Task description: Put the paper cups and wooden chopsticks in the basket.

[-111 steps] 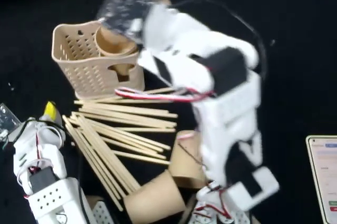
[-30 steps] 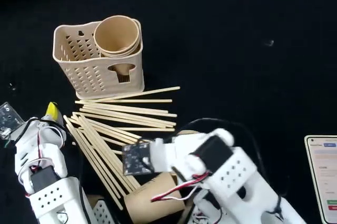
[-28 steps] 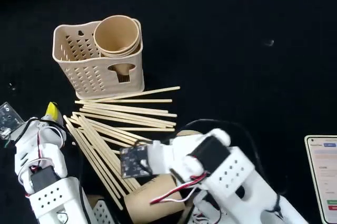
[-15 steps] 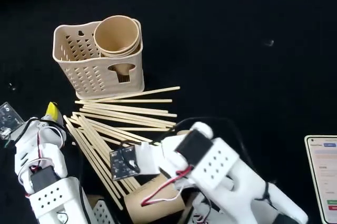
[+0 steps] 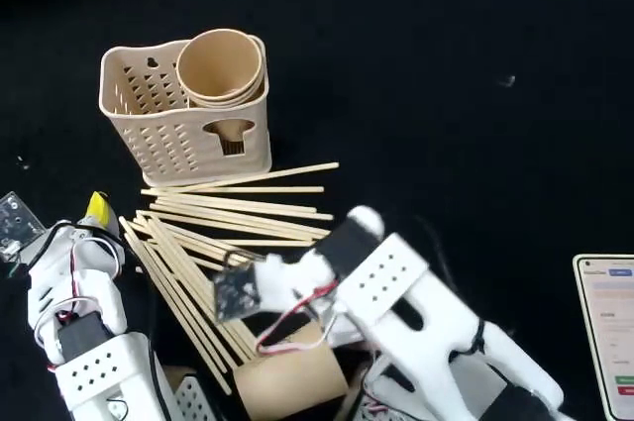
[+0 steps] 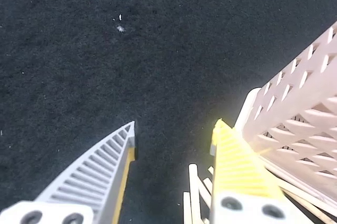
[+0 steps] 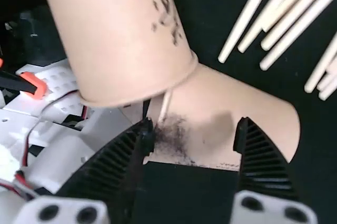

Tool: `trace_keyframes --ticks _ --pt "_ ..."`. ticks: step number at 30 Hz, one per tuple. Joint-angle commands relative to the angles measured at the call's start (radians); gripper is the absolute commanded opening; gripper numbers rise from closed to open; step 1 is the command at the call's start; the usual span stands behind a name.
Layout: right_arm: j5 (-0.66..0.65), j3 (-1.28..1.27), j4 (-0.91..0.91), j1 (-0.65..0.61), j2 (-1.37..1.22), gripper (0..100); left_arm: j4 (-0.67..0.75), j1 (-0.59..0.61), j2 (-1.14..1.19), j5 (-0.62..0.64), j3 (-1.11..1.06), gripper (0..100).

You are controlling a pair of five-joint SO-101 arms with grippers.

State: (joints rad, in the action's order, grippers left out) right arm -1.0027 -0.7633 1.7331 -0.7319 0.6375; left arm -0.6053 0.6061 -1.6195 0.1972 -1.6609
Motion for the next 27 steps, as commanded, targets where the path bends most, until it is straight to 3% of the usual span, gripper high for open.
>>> trace_keyframes --ticks 1,8,14,16,19,24,27 --pt "-0.061 -0.004 -0.040 0.149 -0.002 25.8 0.005 -0.005 -0.014 -0.006 0.035 23" --pt "-0.124 0.019 -0.167 0.359 -0.002 25.8 0.005 -0.005 -0.014 -0.006 0.035 23" --pt "-0.126 0.035 -0.230 0.413 -0.008 25.3 0.005 -0.005 -0.014 -0.006 0.035 23" --pt "-0.126 0.025 -0.288 0.448 -0.008 21.0 0.005 -0.004 -0.014 -0.006 0.035 23" --pt "-0.126 0.038 -0.359 0.509 -0.002 1.7 0.005 -0.004 -0.014 -0.006 0.035 23" --pt "-0.109 0.265 -0.281 0.598 -0.002 1.4 0.005 -0.004 -0.014 -0.006 0.035 23" --pt "0.008 0.470 -0.199 0.597 -0.004 1.1 0.005 -0.004 -0.014 -0.006 0.036 23"
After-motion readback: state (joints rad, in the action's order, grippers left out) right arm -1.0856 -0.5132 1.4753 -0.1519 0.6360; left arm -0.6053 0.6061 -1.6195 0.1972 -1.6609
